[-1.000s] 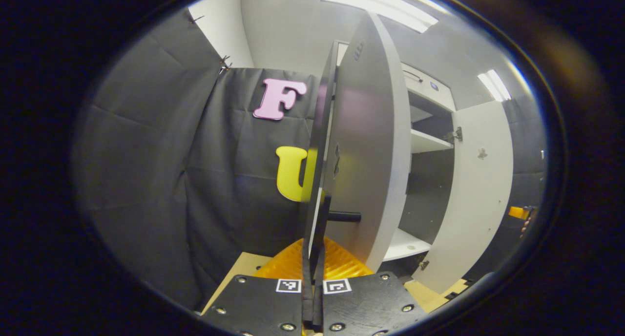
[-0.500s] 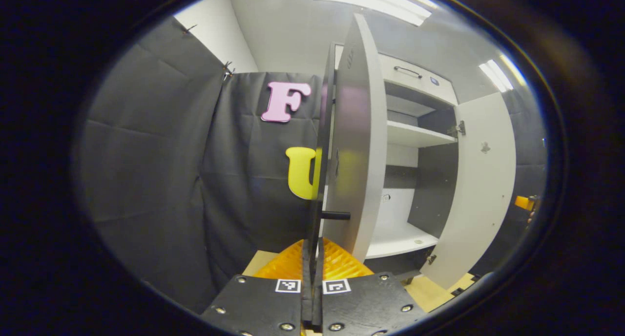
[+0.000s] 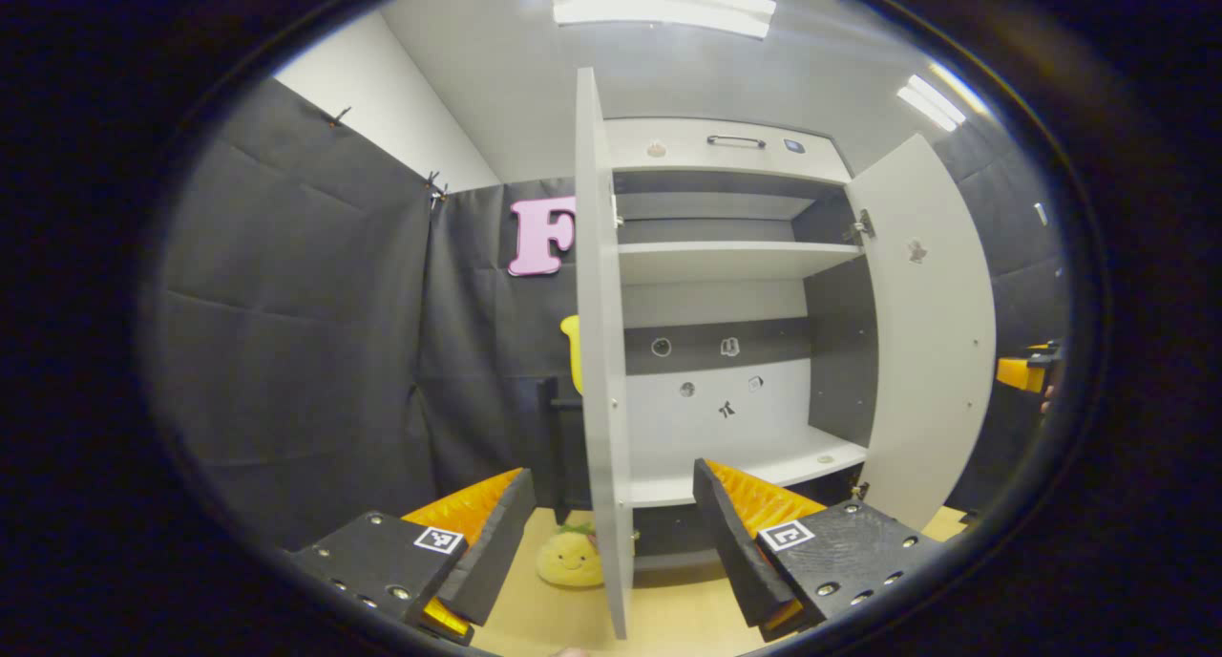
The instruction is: Open the right door of the double-door shoe cabinet with the right hand, and open the left door with the left hand.
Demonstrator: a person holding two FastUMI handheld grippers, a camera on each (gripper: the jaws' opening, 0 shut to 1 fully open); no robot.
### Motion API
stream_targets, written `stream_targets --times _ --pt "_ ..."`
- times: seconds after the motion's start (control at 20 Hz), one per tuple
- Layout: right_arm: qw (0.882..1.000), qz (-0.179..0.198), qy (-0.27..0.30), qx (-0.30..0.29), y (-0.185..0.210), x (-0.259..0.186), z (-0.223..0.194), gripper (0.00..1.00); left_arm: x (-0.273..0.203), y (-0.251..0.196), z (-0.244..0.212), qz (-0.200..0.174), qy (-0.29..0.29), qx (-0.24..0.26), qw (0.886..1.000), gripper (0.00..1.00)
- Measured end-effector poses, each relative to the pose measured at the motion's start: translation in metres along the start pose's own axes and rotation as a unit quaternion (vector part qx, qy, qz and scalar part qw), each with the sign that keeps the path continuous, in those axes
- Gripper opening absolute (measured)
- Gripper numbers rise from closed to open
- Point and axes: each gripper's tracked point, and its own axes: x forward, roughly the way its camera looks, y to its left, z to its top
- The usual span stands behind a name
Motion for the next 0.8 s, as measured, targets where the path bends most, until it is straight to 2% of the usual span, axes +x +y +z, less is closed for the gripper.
stream_targets --times 0.2,0.3,0.4,0.6,0.8 --pt "1.0 0.016 0.001 0.003 0.021 -0.011 -0.021 0.98 0.001 -0.011 -0.002 -0.015 -0.019 0.014 1.0 0.96" --pt "1.0 0.012 0.004 0.014 0.022 -0.016 -0.031 0.98 0.001 -0.014 -0.002 -0.02 -0.024 0.01 0.999 0.96" --pt "0.999 0.007 0.004 0.033 0.024 -0.018 -0.04 0.98 0.0 -0.014 -0.003 -0.01 -0.03 -0.005 0.999 0.96" --pt "1.0 -0.011 0.003 0.002 0.017 -0.027 -0.048 0.98 0.002 -0.019 -0.01 0.002 -0.025 -0.034 0.999 0.96" --pt "1.0 -0.01 0.017 0.01 0.014 -0.03 -0.063 0.98 0.003 -0.023 -0.019 0.007 -0.013 -0.039 0.999 0.96"
